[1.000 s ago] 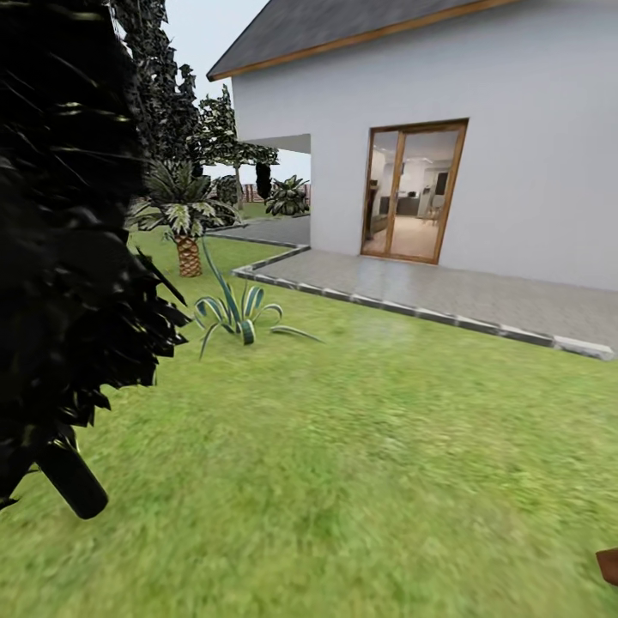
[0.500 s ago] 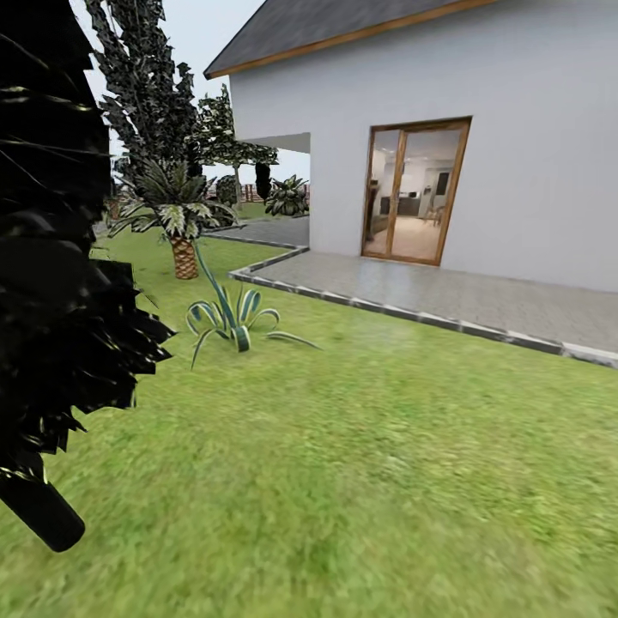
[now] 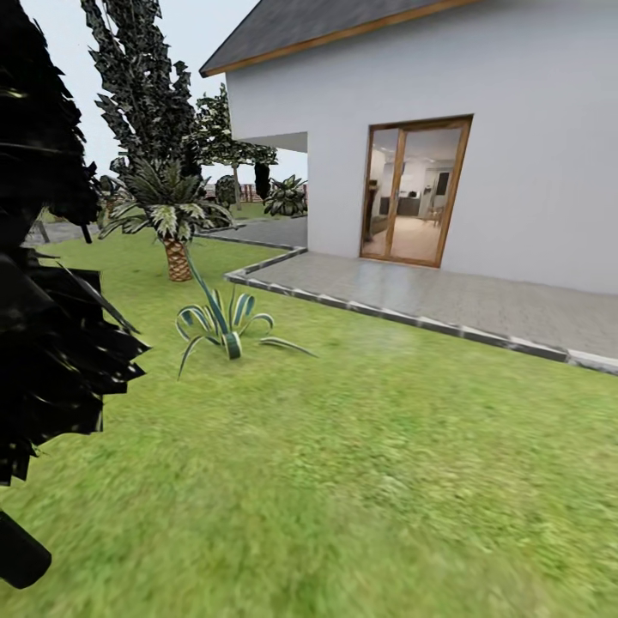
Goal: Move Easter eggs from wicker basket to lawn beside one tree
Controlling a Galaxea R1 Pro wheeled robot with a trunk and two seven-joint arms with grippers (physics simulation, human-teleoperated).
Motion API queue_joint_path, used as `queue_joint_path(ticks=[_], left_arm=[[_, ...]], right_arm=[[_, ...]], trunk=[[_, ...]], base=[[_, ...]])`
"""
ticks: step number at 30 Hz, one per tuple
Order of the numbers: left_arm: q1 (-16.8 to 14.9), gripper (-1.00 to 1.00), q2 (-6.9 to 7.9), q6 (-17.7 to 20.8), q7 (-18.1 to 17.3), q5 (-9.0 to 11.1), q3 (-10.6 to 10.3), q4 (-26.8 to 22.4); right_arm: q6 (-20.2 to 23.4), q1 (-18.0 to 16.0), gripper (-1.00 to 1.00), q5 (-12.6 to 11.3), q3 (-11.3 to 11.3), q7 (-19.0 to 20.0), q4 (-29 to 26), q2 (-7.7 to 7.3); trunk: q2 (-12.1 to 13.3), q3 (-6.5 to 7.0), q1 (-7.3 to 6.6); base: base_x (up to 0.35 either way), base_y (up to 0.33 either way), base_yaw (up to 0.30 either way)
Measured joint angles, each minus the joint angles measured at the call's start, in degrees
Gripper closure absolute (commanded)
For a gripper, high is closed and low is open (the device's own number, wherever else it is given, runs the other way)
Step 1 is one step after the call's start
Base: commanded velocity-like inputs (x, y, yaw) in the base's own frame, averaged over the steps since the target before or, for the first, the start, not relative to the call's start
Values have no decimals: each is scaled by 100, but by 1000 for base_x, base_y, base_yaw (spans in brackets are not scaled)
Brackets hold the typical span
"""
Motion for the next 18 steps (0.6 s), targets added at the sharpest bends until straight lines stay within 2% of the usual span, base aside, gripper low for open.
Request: queue_joint_path(ticks=[18], left_arm=[[0,-100,16,-6,8,13,15,0]], right_arm=[[-14,0,-100,22,31,-21,-16,-45]], trunk=[[0,0,2]], base=[[20,-14,0]])
